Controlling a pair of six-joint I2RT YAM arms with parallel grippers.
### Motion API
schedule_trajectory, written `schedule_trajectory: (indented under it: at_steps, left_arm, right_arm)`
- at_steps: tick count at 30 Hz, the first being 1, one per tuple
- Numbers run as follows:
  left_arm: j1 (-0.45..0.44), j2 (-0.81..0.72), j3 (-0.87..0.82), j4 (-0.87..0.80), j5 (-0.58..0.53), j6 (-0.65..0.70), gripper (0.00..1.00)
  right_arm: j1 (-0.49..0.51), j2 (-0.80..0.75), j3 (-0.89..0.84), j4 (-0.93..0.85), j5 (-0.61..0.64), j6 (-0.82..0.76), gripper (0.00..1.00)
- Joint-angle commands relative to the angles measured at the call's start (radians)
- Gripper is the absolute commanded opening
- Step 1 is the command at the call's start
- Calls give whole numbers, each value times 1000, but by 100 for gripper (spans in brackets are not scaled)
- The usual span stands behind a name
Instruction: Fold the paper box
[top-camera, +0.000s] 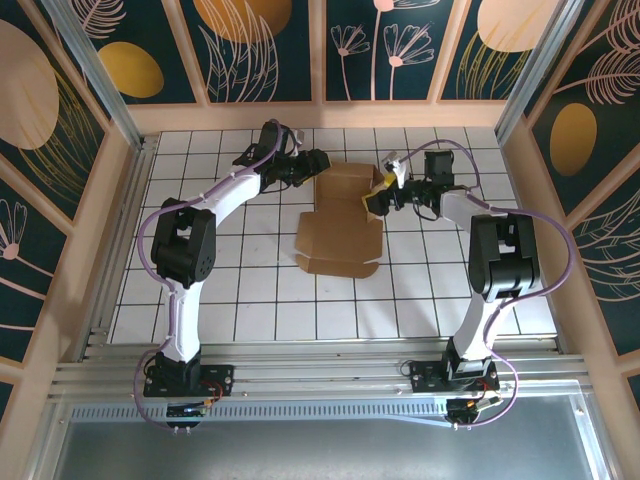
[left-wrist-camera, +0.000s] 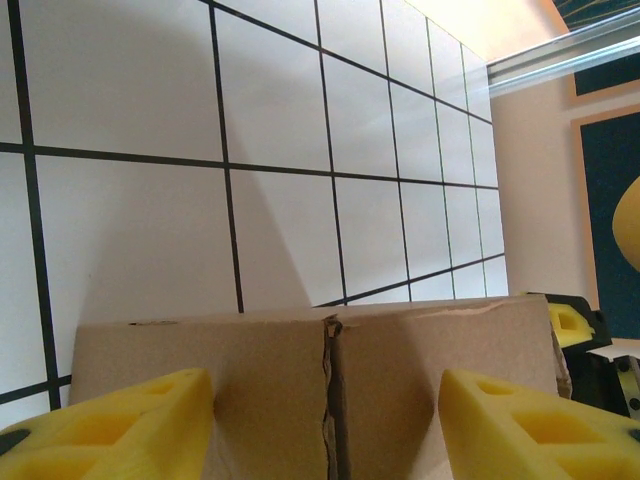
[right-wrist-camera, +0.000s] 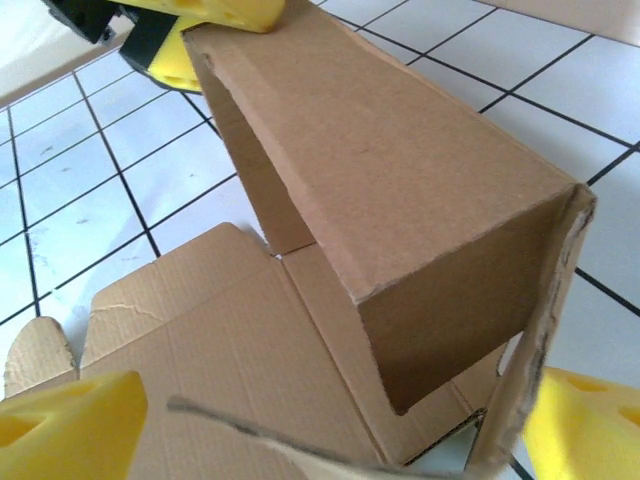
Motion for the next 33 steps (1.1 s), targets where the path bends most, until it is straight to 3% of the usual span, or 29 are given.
schedule_trajectory:
  at_steps: [1,5,10,15,22,33]
  left_arm:
    - [-4,-9,0,-6,21,-18,61]
    - [-4,-8,2,-7,21,-17,61]
    - [-4,-10,-1,-7,21,-17,61]
    - [-4,-12,-2,-6,19,-20,61]
    - [-4,-6,1,-3,22,-22,61]
    - [-4,-3,-7,-9,35,-19,61]
  right_arm:
    - [-15,-62,-38,-14,-88,-43,97]
    - [-63,-120,-94,42,-129,-20,97]
    - [-106,-131,-108,-13,-133,-73,94]
    - [-116,-123,-88,-76,-41,-157,91]
    - [-60,-61,-89,24,79,-159,83]
    - [39,26,-41,94,246,-115,54]
